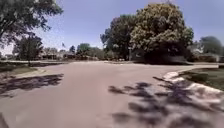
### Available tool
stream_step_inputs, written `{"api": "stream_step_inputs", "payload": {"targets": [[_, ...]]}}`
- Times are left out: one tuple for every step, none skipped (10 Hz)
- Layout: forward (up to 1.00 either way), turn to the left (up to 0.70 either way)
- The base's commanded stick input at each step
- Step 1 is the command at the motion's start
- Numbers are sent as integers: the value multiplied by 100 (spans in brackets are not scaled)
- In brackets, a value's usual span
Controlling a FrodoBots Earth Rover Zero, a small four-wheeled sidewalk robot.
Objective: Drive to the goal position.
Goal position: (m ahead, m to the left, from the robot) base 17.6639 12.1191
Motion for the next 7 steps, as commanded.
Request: {"api": "stream_step_inputs", "payload": {"targets": [[70, 0], [70, 0], [70, 0], [70, 0], [70, 0], [70, 0], [70, 0]]}}
